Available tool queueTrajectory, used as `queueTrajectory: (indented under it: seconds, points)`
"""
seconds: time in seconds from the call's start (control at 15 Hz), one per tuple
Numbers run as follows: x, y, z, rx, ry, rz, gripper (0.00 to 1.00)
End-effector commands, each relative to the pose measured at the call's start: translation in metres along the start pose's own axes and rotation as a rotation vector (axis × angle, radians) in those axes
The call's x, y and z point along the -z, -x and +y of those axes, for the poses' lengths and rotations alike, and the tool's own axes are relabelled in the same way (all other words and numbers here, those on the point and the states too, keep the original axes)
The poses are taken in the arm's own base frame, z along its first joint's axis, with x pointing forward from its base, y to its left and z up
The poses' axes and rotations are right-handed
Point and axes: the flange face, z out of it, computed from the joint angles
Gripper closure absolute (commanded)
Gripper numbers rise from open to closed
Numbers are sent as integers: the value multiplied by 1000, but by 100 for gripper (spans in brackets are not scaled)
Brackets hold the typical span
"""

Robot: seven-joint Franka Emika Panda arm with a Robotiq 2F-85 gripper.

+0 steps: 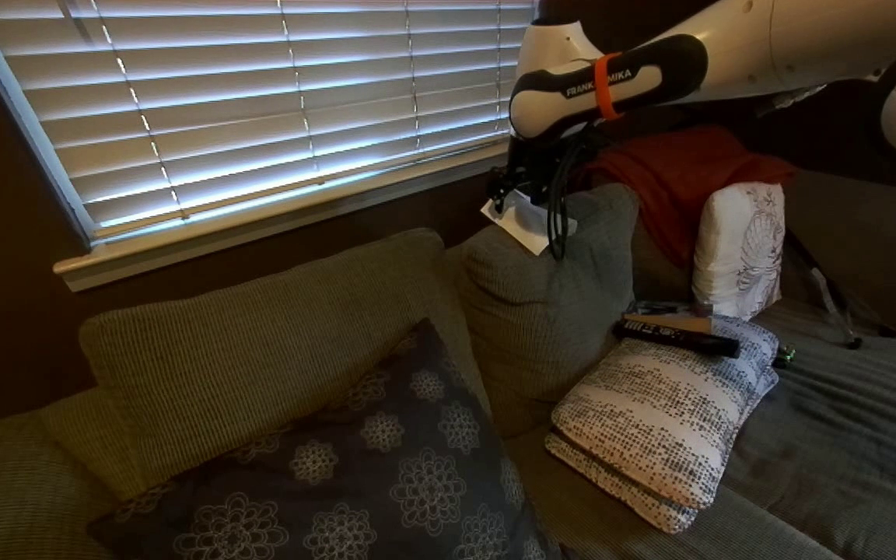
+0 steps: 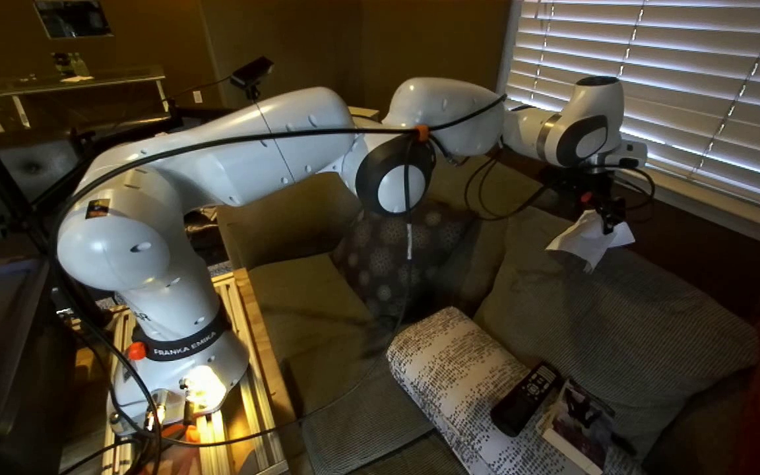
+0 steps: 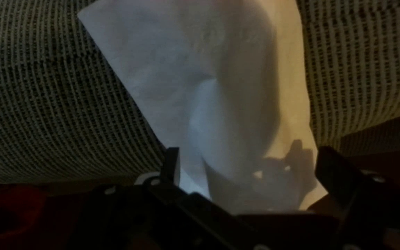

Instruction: Put the cloth on the remote and put the remote on top of the pillow

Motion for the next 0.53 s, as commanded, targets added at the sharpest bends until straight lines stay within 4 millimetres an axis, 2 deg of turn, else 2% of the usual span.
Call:
queueTrajectory:
  seconds: [0.0, 0.47]
  points:
    - [10, -6, 3, -19, 0, 26, 0]
    - [32, -14, 15, 9, 19, 5, 0]
